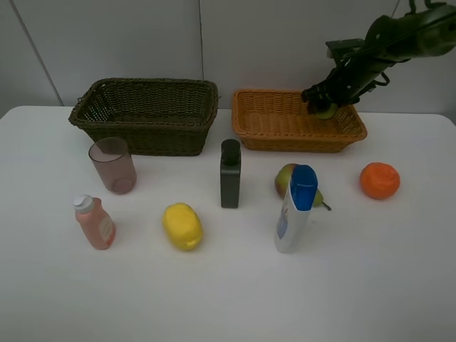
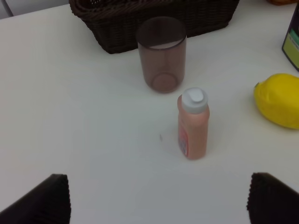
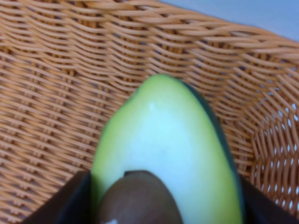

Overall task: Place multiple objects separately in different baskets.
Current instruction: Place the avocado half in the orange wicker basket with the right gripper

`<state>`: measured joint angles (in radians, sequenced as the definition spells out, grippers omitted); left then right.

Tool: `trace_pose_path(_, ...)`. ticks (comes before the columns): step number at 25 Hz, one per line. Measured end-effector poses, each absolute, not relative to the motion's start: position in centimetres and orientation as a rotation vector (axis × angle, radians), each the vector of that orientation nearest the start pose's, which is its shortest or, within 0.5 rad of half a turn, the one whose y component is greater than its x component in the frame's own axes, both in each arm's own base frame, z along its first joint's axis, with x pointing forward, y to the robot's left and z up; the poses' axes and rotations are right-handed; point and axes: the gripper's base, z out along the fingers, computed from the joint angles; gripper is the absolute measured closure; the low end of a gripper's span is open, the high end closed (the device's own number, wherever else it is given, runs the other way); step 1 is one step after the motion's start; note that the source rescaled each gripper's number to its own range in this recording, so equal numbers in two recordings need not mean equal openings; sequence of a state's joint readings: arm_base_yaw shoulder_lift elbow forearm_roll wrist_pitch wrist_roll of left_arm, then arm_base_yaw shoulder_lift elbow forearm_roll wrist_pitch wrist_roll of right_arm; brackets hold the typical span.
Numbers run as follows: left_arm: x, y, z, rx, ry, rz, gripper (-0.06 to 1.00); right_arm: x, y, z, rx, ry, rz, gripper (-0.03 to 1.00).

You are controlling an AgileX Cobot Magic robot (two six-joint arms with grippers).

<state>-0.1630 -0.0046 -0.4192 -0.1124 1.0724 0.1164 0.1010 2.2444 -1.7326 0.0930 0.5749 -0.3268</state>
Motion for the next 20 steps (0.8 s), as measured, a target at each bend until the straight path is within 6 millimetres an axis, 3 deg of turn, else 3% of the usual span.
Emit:
trace_pose_path(14,0.06,-0.92,25.40,0.298,2.110,-0.164,-0.05,48.91,5.42,15.93,-0.468,2.538,0.011,0.62)
trace_pose_path(20,0.06,-0.92,25.40,0.298,2.110,-0.164,-0.05,48.85,5.42,15.90,-0.470,2.544,0.012,0.24)
